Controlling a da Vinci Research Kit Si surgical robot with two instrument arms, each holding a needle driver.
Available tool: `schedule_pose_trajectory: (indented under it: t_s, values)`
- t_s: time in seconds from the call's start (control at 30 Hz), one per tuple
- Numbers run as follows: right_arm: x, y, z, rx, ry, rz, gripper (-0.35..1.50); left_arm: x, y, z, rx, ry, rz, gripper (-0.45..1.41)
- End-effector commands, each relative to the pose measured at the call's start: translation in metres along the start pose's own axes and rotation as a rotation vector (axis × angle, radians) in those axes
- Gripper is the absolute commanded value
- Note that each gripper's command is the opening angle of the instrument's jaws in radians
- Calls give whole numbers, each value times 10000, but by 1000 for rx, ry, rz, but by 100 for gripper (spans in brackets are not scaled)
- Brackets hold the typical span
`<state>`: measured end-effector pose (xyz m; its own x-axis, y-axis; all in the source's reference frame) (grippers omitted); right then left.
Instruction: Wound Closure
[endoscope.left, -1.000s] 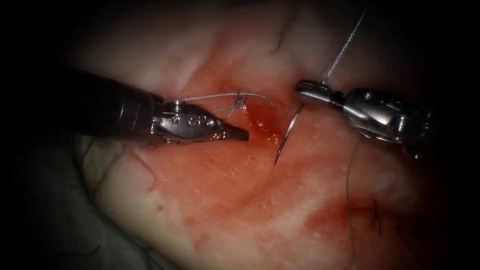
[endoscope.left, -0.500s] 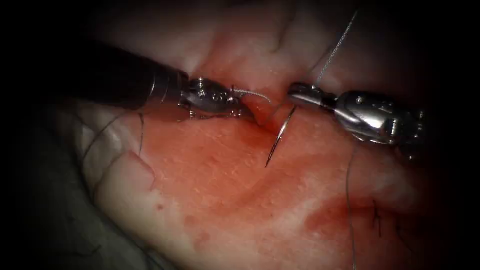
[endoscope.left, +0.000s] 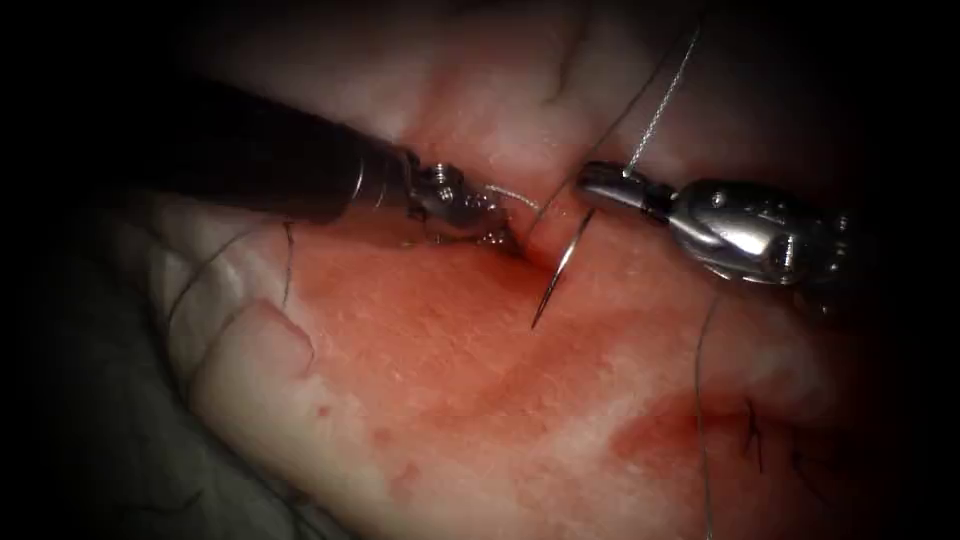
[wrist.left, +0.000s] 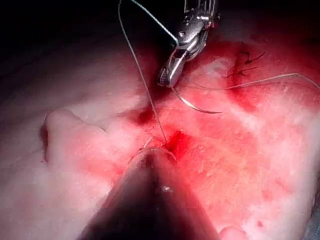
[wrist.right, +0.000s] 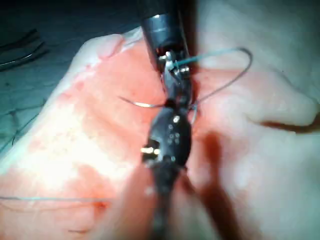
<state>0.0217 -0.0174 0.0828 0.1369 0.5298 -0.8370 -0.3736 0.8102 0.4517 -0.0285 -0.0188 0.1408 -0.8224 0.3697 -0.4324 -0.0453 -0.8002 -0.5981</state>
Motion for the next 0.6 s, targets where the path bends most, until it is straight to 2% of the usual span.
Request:
schedule_pose_trajectory:
  t_s: [0.03,0.1,0.3,0.4,0.6]
  values:
    - [-7,-5,6,2,-2,-5,-35,7,0,7,-39,-36,-64,-45]
    - [-7,-4,6,1,-2,-11,-35,14,-1,7,-64,-75,-138,-43]
    - [-8,3,6,-11,-10,-30,-35,30,-9,18,-139,-169,-246,-45]
    - [-9,15,8,-34,-31,-90,-35,26,-6,10,-183,-240,-262,-45]
    - [-19,36,18,-90,-87,-169,-35,7,14,-8,-215,-259,-234,-45]
